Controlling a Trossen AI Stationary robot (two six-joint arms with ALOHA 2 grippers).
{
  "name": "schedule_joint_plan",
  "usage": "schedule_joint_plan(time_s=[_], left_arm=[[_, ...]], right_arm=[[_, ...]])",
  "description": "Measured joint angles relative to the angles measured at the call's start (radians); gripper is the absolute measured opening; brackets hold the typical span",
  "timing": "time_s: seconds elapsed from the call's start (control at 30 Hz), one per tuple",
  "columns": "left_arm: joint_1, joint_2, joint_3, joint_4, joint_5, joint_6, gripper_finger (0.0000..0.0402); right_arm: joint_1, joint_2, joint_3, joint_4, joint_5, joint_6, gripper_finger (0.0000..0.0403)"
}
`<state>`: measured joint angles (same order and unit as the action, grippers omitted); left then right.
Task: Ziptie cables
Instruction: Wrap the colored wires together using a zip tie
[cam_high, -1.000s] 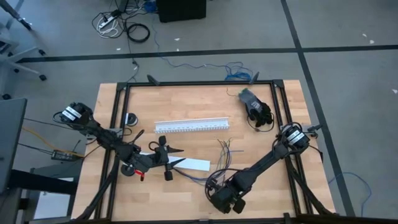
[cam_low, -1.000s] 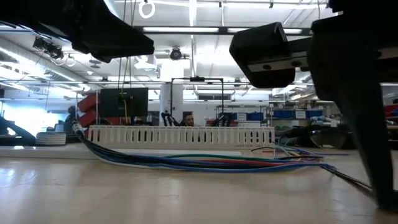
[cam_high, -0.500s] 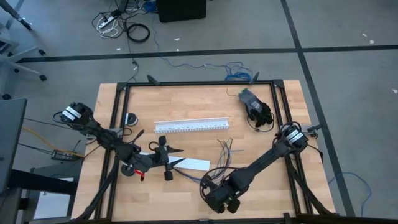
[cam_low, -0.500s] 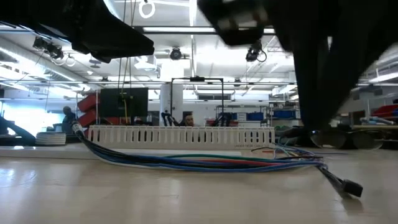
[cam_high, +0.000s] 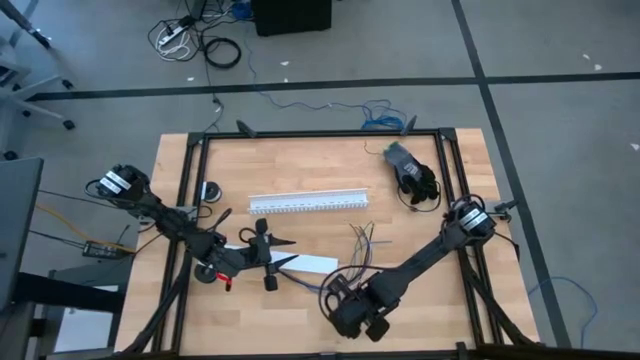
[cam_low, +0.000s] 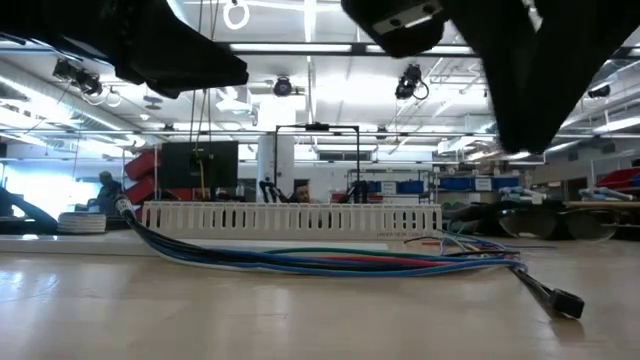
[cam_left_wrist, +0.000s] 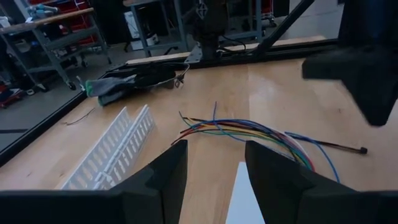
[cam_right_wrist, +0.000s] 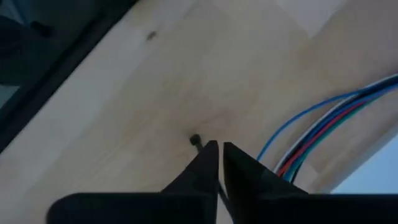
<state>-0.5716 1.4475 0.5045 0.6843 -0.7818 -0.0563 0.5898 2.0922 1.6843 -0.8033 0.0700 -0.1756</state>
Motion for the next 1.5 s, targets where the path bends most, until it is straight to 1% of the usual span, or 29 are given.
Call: schedule_joint_plan(time_s=[0.13,0.3,0.4,0.5,0.77,0.87,1.1,1.23,1.5], left_arm=[[0.000,0.000,0.000,0.002,0.001,0.005,0.0156],[0.000,0.000,0.000,0.002,0.001,0.010,0.0156],[0.000,0.000,0.000,0.002,0.001,0.012,0.0156],[0.000,0.000,0.000,0.002,0.001,0.019,0.0156],[0.000,0.000,0.000,0.004,0.001,0.019,0.0156],[0.000,0.000,0.000,0.004,0.001,0.019,0.0156],[0.000,0.000,0.000,0.004,0.001,0.019,0.0156],[0.000,0.000,0.000,0.004,0.001,0.019,0.0156],[0.000,0.000,0.000,0.002,0.001,0.005,0.0156]], right_arm=[[0.001,0.000,-0.034,0.065,-0.023,-0.001,0.0068],[0.002,0.000,-0.086,0.106,-0.039,-0.002,0.0112],[0.002,0.000,-0.090,0.113,-0.037,-0.005,0.0128],[0.002,0.000,-0.105,0.156,-0.038,-0.001,0.0134],[0.002,0.000,-0.167,0.201,-0.036,0.005,0.0128],[0.002,0.000,-0.179,0.252,-0.037,0.018,0.0125],[0.001,0.000,-0.207,0.262,-0.038,0.025,0.0113],[0.001,0.000,-0.218,0.279,-0.037,0.027,0.0100],[0.001,-0.004,-0.254,0.313,-0.042,0.030,0.0060]])
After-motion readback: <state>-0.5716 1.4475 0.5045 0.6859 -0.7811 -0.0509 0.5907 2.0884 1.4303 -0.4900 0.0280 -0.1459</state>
